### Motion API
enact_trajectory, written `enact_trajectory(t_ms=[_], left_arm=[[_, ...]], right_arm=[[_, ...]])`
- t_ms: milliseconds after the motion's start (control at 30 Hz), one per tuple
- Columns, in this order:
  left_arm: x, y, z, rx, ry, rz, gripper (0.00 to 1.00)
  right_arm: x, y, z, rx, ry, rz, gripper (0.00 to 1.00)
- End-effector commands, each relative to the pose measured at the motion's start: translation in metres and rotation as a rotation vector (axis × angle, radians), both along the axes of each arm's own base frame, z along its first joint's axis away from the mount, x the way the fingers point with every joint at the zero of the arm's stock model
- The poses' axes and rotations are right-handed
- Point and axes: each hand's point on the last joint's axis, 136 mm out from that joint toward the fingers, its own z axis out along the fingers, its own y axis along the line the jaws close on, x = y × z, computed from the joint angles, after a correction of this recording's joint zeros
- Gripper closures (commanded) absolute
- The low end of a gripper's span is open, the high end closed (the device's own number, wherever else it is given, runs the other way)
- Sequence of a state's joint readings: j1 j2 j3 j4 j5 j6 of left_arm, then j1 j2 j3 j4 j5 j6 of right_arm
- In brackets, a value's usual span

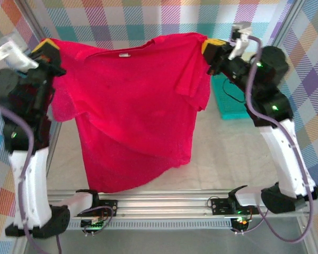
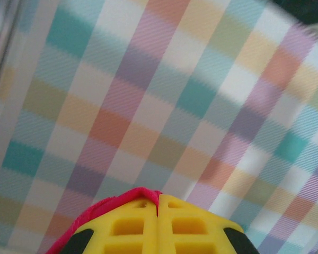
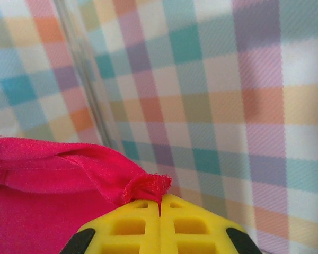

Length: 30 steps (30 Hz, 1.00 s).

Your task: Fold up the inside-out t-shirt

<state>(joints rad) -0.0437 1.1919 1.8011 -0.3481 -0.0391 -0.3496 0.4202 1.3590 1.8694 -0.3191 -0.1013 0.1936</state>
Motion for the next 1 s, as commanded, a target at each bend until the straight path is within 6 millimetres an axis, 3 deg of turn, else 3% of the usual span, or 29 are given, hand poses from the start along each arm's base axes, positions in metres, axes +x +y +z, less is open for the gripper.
enact_trajectory(t_ms=[0, 67, 200, 300, 367, 433, 500, 600, 667, 700, 767, 800, 867, 967], left_arm=[[0.077, 0.003, -0.070, -0.034, 0.161, 0.018, 1.00], [0.121, 0.003, -0.112, -0.040, 0.239, 0.023, 1.00], [0.208, -0.001, -0.229, -0.056, 0.446, 0.020, 1.00], [0.260, -0.008, -0.314, -0.074, 0.588, 0.002, 1.00], [0.285, -0.011, -0.359, -0.087, 0.653, 0.000, 1.00], [0.306, -0.015, -0.403, -0.091, 0.720, -0.003, 1.00], [0.321, -0.019, -0.431, -0.088, 0.768, -0.008, 1.00], [0.338, -0.023, -0.452, -0.087, 0.798, -0.012, 1.00], [0.343, -0.024, -0.466, -0.087, 0.842, -0.014, 1.00], [0.346, -0.025, -0.467, -0.087, 0.851, -0.019, 0.96], [0.349, -0.026, -0.468, -0.083, 0.877, -0.026, 0.56], [0.348, -0.025, -0.465, -0.077, 0.888, -0.023, 0.40], [0.344, -0.023, -0.454, -0.054, 0.904, -0.018, 0.17], [0.327, -0.021, -0.421, -0.013, 0.909, -0.022, 0.09]], right_arm=[[0.068, 0.004, -0.060, -0.108, 0.089, -0.131, 1.00], [0.103, 0.010, -0.102, -0.157, 0.164, -0.161, 1.00], [0.171, 0.015, -0.203, -0.228, 0.348, -0.197, 1.00], [0.211, 0.017, -0.279, -0.253, 0.481, -0.210, 1.00], [0.232, 0.017, -0.327, -0.270, 0.566, -0.221, 1.00], [0.251, 0.016, -0.362, -0.268, 0.632, -0.227, 1.00], [0.267, 0.014, -0.389, -0.272, 0.684, -0.233, 1.00], [0.286, 0.012, -0.418, -0.286, 0.747, -0.233, 1.00], [0.297, 0.011, -0.429, -0.302, 0.776, -0.236, 0.91], [0.300, 0.008, -0.432, -0.314, 0.784, -0.244, 0.79], [0.302, 0.003, -0.431, -0.331, 0.799, -0.266, 0.41], [0.302, -0.003, -0.427, -0.347, 0.802, -0.294, 0.30], [0.295, -0.010, -0.414, -0.366, 0.808, -0.323, 0.22], [0.273, -0.011, -0.404, -0.411, 0.831, -0.322, 0.23]])
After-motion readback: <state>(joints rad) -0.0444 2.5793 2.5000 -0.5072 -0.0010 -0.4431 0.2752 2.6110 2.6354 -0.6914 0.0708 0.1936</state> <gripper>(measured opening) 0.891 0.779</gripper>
